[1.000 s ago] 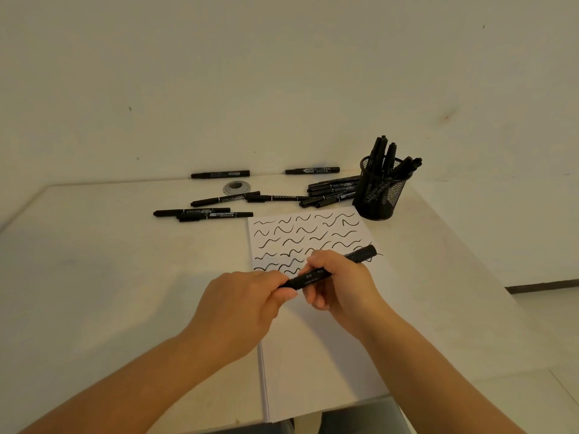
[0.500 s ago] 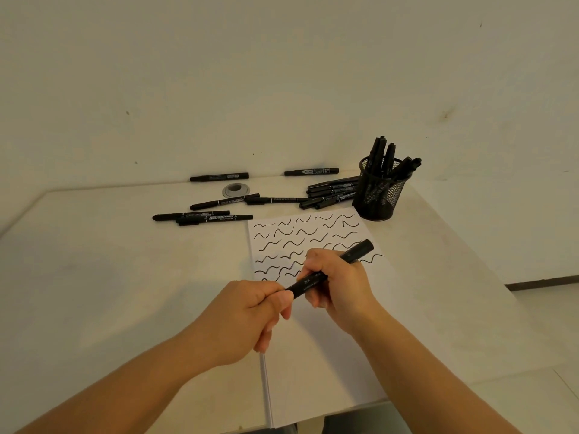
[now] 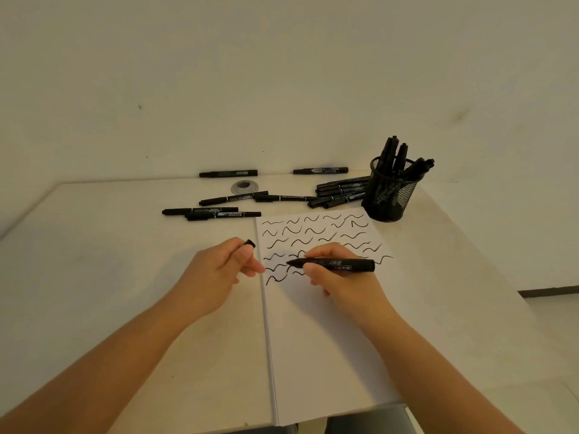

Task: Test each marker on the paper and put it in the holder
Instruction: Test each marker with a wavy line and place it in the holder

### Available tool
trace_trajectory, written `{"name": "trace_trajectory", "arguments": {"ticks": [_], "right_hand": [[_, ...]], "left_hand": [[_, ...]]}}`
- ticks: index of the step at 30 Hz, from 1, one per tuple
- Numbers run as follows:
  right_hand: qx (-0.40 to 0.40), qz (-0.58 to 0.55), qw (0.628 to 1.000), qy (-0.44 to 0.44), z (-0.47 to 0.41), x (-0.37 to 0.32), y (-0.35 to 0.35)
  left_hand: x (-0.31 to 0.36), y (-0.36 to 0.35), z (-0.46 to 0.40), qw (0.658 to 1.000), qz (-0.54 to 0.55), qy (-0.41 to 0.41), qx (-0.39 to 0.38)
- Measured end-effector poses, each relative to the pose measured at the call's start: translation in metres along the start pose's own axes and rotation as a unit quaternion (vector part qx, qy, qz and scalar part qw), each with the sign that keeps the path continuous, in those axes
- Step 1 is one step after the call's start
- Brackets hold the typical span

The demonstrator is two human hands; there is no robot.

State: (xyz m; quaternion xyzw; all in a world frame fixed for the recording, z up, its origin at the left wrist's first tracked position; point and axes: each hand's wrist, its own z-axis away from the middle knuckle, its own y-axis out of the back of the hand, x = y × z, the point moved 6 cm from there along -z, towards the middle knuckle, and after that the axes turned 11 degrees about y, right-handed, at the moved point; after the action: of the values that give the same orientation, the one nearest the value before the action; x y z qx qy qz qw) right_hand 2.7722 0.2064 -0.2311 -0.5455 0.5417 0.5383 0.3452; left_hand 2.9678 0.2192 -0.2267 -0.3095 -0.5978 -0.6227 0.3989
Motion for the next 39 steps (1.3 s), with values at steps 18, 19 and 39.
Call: {"name": "trace_trajectory", "arguments": {"ticks": [18, 19, 39], "right_hand": [[-0.02, 0.094, 0.994, 0.06, 0.002, 0.001, -0.029], [-0.011, 0.096, 0.994, 0.06, 0.002, 0.002, -0.027], [0.108, -0.131, 0.985, 0.017, 0.001, 0.005, 0.003]], "left_hand": [[-0.009, -0.019, -0.012, 0.992, -0.108, -0.064, 0.009], [-0.01, -0.019, -0.012, 0.992, -0.104, -0.064, 0.009], [-0.002, -0.02, -0.006, 0.987, -0.11, -0.115, 0.03]]}}
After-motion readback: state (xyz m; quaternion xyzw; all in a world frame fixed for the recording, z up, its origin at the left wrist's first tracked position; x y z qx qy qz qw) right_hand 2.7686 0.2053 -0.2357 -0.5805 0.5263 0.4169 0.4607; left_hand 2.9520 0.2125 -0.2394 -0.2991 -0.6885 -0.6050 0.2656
